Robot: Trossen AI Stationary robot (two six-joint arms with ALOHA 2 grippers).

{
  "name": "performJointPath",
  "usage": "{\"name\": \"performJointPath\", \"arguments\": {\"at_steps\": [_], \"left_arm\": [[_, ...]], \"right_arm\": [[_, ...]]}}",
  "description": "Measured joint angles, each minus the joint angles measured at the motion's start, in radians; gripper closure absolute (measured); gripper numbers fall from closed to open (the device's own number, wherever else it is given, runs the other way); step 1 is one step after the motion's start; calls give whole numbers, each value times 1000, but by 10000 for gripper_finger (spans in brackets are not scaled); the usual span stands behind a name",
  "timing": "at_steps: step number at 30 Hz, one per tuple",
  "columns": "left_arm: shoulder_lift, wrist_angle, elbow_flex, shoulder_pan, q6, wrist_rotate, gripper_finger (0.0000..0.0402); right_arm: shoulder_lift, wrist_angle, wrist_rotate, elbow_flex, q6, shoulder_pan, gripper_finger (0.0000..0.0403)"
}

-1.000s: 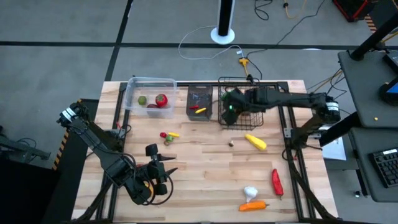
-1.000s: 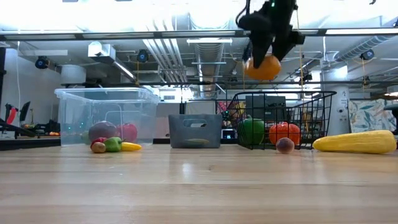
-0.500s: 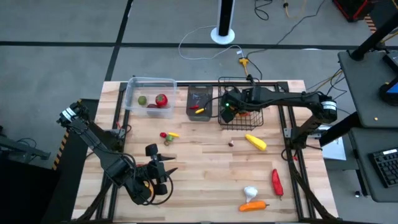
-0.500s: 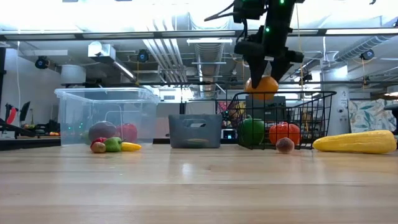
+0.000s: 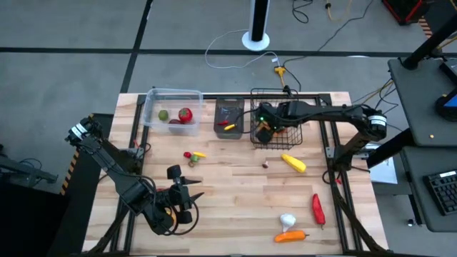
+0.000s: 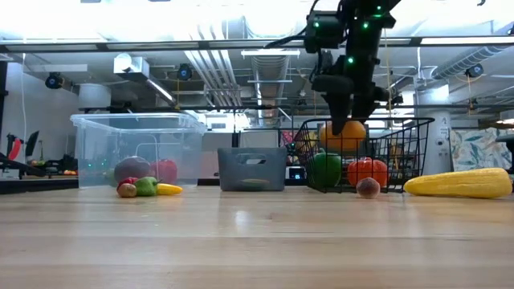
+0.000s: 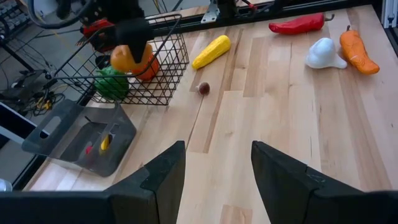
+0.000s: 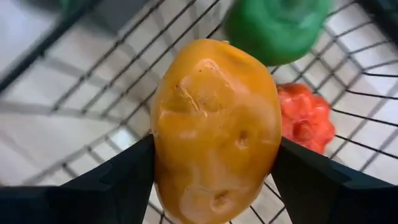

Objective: Sort produce into baskets
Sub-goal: Put the brown potato into the black basket

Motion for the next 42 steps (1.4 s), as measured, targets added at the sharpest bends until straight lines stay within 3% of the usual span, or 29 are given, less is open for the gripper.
{"name": "performJointPath", "arguments": {"at_steps": [4,19,42], "left_arm": [[0,0,0,0,0,0,235],[0,0,0,0,0,0,235],[0,-2,0,0,4,0,235]], "right_arm": [[0,0,-69,-8,-126,-21,122],[0,35,-67,-70,-592,-25,121],[0,204,-94,-108,-803,-27,120]]}}
